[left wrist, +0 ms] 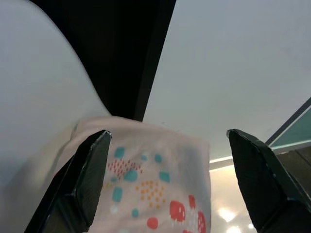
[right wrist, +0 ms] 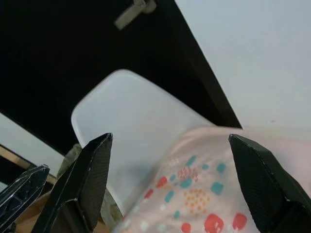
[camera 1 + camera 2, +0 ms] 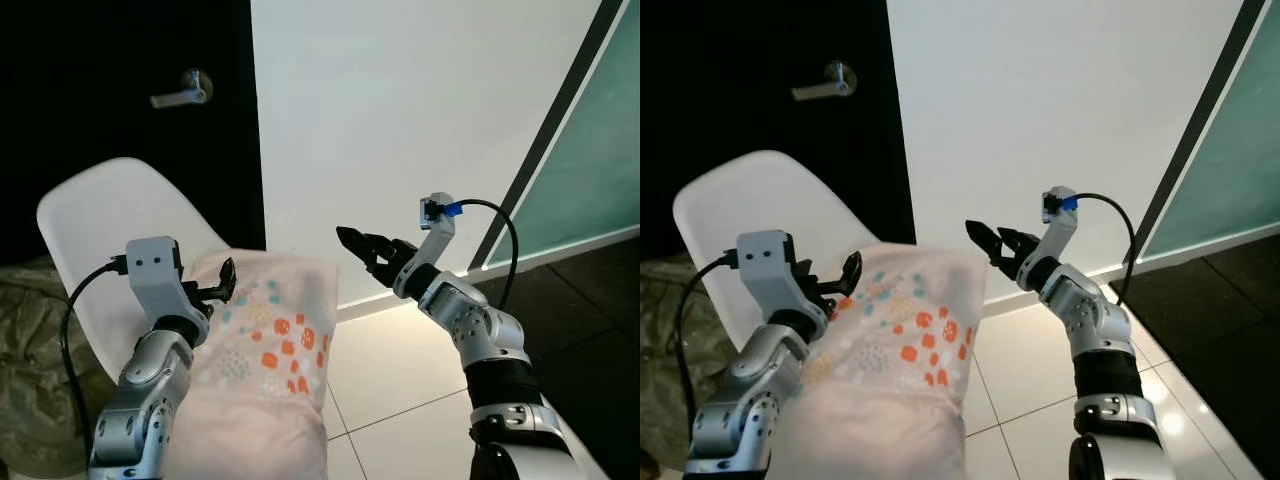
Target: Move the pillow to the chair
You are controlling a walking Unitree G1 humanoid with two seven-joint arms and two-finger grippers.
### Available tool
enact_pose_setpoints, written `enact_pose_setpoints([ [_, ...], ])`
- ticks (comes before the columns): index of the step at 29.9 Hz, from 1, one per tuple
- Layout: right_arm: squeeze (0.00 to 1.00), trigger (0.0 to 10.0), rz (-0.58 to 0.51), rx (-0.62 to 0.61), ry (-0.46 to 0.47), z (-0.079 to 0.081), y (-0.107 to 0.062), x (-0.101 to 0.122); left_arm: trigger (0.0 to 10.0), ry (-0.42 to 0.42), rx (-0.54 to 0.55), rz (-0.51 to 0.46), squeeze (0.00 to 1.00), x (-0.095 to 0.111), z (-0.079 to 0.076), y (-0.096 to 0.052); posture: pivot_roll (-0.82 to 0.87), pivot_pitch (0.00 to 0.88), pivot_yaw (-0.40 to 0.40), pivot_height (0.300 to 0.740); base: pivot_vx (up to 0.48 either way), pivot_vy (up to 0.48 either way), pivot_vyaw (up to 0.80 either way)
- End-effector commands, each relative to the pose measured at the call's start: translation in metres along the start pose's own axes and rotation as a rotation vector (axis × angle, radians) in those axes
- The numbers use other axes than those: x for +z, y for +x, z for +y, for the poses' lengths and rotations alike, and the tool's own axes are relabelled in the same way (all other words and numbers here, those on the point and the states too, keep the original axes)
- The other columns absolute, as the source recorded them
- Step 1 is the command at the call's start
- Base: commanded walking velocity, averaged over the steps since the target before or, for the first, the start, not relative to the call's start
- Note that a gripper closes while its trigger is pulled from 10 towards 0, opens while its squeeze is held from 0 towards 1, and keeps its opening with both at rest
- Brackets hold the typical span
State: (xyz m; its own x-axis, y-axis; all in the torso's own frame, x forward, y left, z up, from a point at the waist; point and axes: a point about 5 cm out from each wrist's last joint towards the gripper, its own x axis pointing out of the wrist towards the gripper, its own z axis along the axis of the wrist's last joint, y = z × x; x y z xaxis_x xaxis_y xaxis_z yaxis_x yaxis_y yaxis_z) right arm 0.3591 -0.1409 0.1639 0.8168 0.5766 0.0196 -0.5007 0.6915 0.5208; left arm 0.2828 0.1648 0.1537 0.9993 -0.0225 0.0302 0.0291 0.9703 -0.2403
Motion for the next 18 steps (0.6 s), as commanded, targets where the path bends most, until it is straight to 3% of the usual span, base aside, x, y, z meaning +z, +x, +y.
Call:
enact_pose_setpoints([
  [1, 0.00, 10.0, 0.020, 0.000, 0.001, -0.0006, -0.0016, -0.0046, 10.0, 0.005, 0.012, 0.014, 0.00, -0.0042, 0.0010, -0.0017, -0.11, 0.000, -0.048, 0.725, 0.000, 0.000, 0.00],
  [3, 0.00, 10.0, 0.027, -0.006, 0.001, -0.0023, -0.0040, -0.0086, 10.0, 0.010, 0.008, 0.034, 0.00, -0.0073, 0.0006, -0.0011, -0.11, 0.000, -0.042, 0.740, 0.000, 0.000, 0.00],
  [18, 0.00, 10.0, 0.024, -0.038, -0.006, -0.0064, -0.0055, -0.0138, 10.0, 0.027, -0.005, 0.043, 0.00, -0.0066, -0.0010, -0.0004, -0.09, 0.000, -0.020, 0.740, -0.017, 0.000, 0.00],
])
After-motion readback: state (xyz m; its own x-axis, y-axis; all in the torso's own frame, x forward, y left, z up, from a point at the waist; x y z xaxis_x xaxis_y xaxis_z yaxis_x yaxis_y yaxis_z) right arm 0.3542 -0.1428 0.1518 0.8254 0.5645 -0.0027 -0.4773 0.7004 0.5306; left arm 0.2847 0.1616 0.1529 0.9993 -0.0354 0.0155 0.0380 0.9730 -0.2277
